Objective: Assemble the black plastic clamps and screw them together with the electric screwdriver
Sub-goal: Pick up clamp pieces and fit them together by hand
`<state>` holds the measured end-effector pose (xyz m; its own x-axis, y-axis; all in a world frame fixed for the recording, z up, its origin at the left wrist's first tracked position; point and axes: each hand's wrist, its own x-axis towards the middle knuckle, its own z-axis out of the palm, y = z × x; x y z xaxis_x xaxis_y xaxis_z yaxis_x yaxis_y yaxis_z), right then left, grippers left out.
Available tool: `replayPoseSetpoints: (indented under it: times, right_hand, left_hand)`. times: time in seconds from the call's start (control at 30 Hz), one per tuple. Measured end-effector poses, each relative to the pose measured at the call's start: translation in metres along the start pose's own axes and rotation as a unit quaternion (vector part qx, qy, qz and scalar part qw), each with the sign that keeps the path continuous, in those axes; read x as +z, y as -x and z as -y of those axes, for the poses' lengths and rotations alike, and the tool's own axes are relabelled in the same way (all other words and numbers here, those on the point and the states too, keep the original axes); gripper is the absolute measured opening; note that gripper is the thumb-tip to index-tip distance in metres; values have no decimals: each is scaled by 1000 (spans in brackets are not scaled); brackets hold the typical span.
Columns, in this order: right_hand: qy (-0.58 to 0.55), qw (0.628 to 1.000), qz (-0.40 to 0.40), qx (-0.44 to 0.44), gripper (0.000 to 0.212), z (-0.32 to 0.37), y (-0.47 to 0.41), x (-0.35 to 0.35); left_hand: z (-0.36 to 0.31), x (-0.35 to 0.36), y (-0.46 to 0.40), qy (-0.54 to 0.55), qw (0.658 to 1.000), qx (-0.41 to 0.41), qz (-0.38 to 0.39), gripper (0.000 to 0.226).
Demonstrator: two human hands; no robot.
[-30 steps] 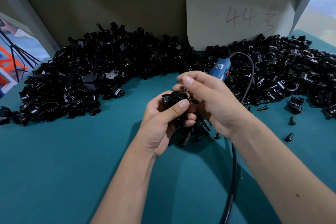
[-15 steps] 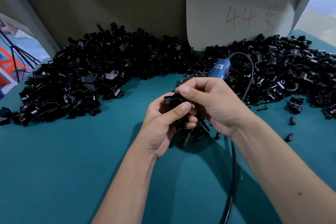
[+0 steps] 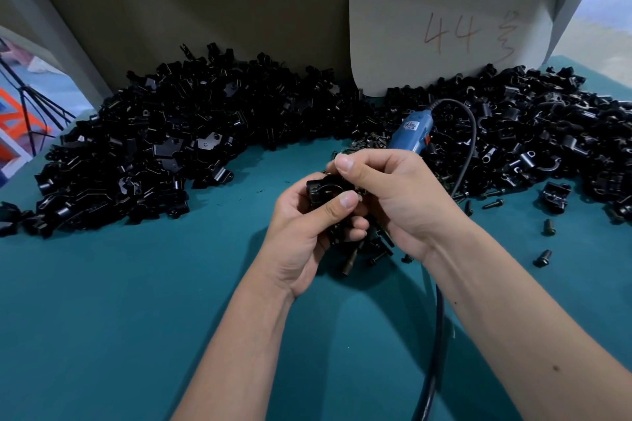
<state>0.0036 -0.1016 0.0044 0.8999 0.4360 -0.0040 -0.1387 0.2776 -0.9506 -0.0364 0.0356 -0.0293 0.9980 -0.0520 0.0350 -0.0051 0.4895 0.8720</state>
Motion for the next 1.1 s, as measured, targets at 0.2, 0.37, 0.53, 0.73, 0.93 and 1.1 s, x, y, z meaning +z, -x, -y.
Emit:
replayPoseSetpoints:
  times: [0.2,0.37,0.53,0.73,0.93,1.1]
  right_hand:
    - [21,998,-59,-9,32,-5,-4,7]
    - [16,994,-103,-31,25,-8,-5,8]
    - [131,968,-179,-119,24,-8,-5,10]
    - [453,787,-412,-75,57,-8,-6,-33]
    - [486,798,-355,-11,82,-20,-13,-38]
    - [281,893,-351,-5,84,-17,-15,-49]
  left_hand:
    - [2,-2,-1,-15,1000,23,-2,23]
    - [8,0,-3,-105,987,112,-48,15]
    - [10,0,-6,-160,972,149,-88,19]
    - [6,-5,-8,-95,983,96,-124,11]
    - [3,-4,-6,28,993,-3,-115,25]
    - [-3,-4,-3,61,994,-46,-82,34]
